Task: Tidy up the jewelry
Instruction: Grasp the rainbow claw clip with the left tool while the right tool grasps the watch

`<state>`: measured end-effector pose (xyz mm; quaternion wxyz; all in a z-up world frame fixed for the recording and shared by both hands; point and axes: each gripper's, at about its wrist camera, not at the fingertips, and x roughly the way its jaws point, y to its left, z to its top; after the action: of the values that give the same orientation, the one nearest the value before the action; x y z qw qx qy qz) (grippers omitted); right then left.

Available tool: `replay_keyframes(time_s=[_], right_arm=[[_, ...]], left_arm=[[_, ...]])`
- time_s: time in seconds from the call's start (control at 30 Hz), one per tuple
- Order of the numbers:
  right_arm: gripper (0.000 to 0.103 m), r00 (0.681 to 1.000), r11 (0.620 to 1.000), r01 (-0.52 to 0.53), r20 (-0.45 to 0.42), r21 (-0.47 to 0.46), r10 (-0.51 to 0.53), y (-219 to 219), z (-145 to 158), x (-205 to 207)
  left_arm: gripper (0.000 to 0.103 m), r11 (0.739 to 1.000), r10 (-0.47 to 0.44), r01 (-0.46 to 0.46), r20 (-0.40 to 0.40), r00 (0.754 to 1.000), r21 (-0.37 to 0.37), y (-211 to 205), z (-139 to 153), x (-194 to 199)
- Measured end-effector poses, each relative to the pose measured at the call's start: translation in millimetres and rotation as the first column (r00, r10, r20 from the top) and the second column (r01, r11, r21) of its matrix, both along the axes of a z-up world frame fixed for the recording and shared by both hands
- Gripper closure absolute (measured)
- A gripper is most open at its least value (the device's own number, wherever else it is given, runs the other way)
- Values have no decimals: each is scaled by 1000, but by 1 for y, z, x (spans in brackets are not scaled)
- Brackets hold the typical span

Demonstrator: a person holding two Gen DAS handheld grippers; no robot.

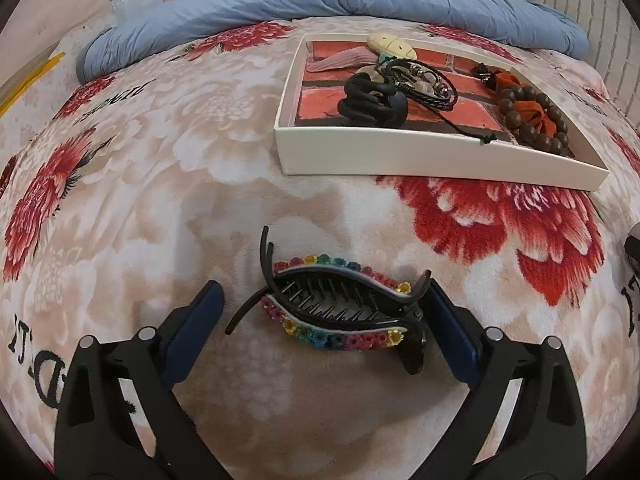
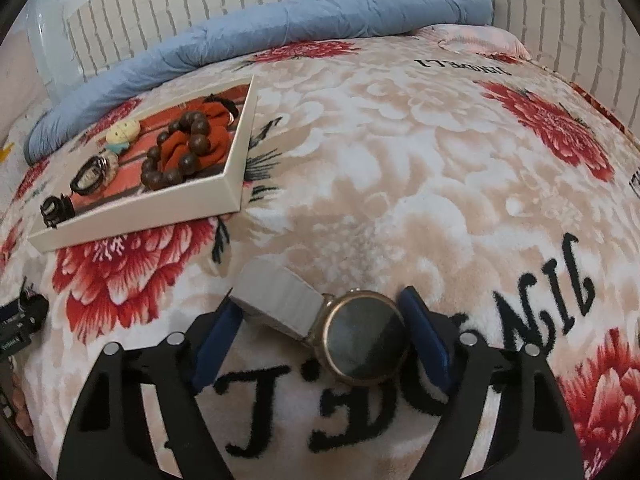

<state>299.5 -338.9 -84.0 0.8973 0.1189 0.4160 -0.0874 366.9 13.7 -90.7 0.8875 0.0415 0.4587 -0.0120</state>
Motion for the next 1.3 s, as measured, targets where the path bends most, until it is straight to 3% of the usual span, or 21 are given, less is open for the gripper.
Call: replay_keyframes(time_s=[0.2, 0.33, 0.67, 1.03, 1.3], right_arm=[[34, 1000, 1000, -1, 20, 17, 1, -3, 2, 0], [40, 999, 1000, 1, 46, 27, -2, -6, 7, -2], [46, 998, 999, -1, 68, 39, -1, -9, 9, -3], [37, 999, 998, -42, 32, -49, 43, 4, 8, 3], [30, 999, 999, -45, 1, -24, 45, 0, 3, 4]], left_arm=[[9, 1000, -2, 2, 1, 1000, -1, 0, 0, 0], [19, 1000, -13, 13, 15, 1000, -2, -2, 3, -3], [21, 1000, -12, 12, 17, 1000, -14, -1, 4, -4], [22, 1000, -10, 10, 17, 1000, -18, 0, 3, -3], [21, 1000, -12, 12, 13, 1000, -17, 1, 2, -2]])
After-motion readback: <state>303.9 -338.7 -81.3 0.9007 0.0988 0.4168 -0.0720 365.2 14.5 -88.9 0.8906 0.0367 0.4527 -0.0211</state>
